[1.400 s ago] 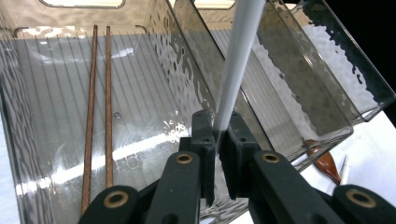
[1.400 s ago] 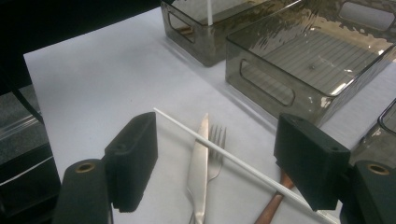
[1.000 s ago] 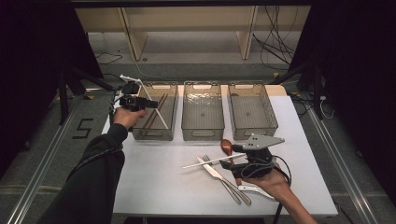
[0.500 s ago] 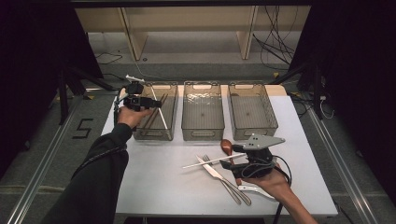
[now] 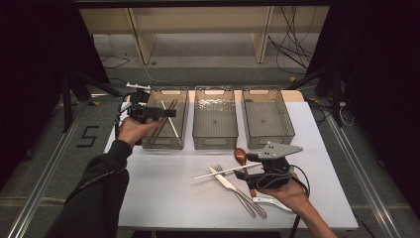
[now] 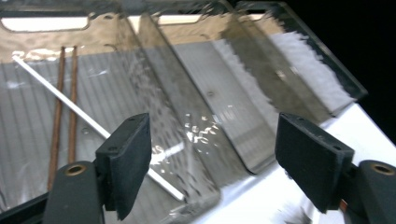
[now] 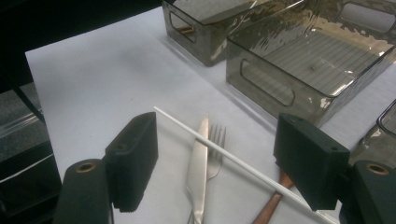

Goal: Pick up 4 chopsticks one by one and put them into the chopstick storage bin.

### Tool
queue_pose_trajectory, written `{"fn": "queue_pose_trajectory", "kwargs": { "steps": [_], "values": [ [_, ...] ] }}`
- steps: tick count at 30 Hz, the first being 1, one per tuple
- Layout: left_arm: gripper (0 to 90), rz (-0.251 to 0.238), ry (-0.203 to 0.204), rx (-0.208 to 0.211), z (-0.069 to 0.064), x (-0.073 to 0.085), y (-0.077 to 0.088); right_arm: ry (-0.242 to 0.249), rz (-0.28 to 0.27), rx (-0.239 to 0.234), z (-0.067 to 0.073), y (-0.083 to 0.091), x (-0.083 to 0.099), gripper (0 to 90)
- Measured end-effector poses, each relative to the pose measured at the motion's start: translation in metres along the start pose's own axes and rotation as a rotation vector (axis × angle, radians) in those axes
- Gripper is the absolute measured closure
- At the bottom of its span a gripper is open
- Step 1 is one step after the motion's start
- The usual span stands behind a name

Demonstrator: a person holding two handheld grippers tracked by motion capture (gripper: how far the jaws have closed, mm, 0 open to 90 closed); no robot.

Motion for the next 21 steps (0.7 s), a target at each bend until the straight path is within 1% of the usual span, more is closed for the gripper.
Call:
{"fn": "queue_pose_trajectory", "kwargs": {
  "steps": [1,2,3,5,7,8,10,12,13,15,16,18,21],
  "values": [
    [25.1,-0.022,0.005,0.003,-0.003,0.002,0.005,0.002,0.003,0.004,-0.001,0.0,0.0,31.3],
    [24.8,-0.036,-0.001,0.011,-0.007,0.005,0.009,0.006,0.007,0.007,-0.001,-0.001,0.001,31.3],
    [24.4,-0.051,-0.019,0.019,-0.012,0.009,0.015,0.007,0.012,0.011,-0.002,-0.001,0.001,31.3],
    [23.7,-0.077,-0.03,0.029,-0.018,0.014,0.022,0.013,0.026,0.02,-0.005,-0.003,0.002,31.3],
    [22.6,-0.092,-0.039,0.045,-0.024,0.02,0.029,0.026,0.047,0.034,-0.009,-0.006,0.004,31.2],
    [22.1,-0.096,-0.048,0.049,-0.025,0.023,0.033,0.034,0.059,0.042,-0.011,-0.007,0.005,31.2],
    [21.8,-0.103,-0.05,0.059,-0.029,0.028,0.038,0.044,0.079,0.053,-0.016,-0.01,0.007,31.3],
    [21.6,-0.109,-0.063,0.062,-0.032,0.033,0.042,0.049,0.099,0.052,-0.02,-0.013,0.008,31.3],
    [21.5,-0.115,-0.065,0.065,-0.034,0.035,0.043,0.051,0.109,0.049,-0.022,-0.015,0.009,31.3],
    [20.8,-0.115,-0.083,0.068,-0.037,0.042,0.045,0.051,0.126,0.049,-0.027,-0.02,0.01,31.3],
    [20.5,-0.111,-0.086,0.068,-0.038,0.046,0.046,0.051,0.139,0.045,-0.029,-0.023,0.011,31.3],
    [20.2,-0.112,-0.091,0.073,-0.039,0.053,0.047,0.058,0.167,0.054,-0.034,-0.028,0.013,31.4],
    [20.1,-0.116,-0.1,0.076,-0.04,0.061,0.049,0.071,0.207,0.052,-0.04,-0.036,0.018,31.5]
  ]
}}
Point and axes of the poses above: each handheld gripper's, and its own axes: y roughly backward along the jaws, x roughly out of its underside, z roughly to its left, the point moved 8 cm from there along -y, roughly forward along the jaws, and after that the axes turned 10 degrees about -x, right-handed, at the moved point
